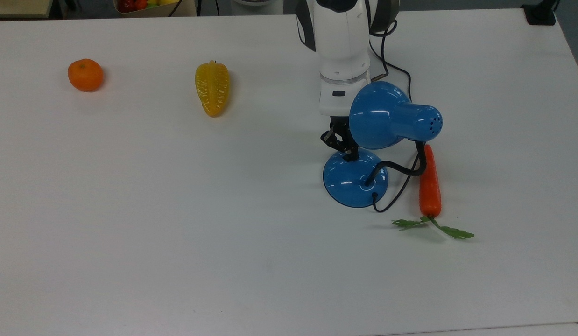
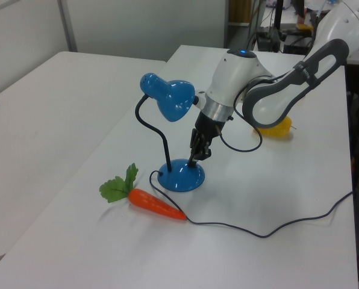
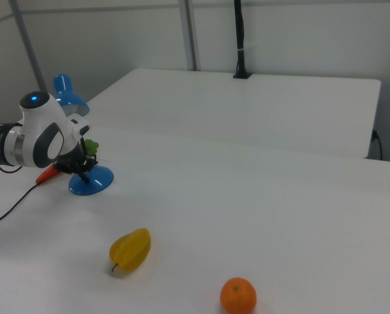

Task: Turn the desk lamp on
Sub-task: 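Lower the gripper onto the switch on the lamp base, then press down on the lamp base switch with the gripper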

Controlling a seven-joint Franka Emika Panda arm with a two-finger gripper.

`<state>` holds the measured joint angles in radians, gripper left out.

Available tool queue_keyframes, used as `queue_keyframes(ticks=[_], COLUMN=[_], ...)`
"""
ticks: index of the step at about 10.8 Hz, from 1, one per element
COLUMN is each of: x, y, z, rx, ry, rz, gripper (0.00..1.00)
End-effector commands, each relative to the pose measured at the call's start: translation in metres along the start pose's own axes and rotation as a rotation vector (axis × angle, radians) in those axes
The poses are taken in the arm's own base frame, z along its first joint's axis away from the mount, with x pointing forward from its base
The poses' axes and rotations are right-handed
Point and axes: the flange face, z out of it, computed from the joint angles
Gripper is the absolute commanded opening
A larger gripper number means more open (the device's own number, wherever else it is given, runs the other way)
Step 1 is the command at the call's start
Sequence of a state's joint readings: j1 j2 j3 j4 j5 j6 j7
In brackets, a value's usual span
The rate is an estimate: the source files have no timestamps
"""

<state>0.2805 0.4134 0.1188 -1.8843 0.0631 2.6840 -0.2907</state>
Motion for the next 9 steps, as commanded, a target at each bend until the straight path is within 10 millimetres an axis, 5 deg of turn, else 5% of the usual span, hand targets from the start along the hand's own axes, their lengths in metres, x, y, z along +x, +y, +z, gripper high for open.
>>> queue_keyframes(ticks=[1,9], x=[0.003,-0.001], y=[-0.007,-0.006], z=[0.010,0.026], rx=[-0.001,-0.006], ry=[0.004,0.023], rz=[-0.008,-0.003], gripper=[0.00,0.00])
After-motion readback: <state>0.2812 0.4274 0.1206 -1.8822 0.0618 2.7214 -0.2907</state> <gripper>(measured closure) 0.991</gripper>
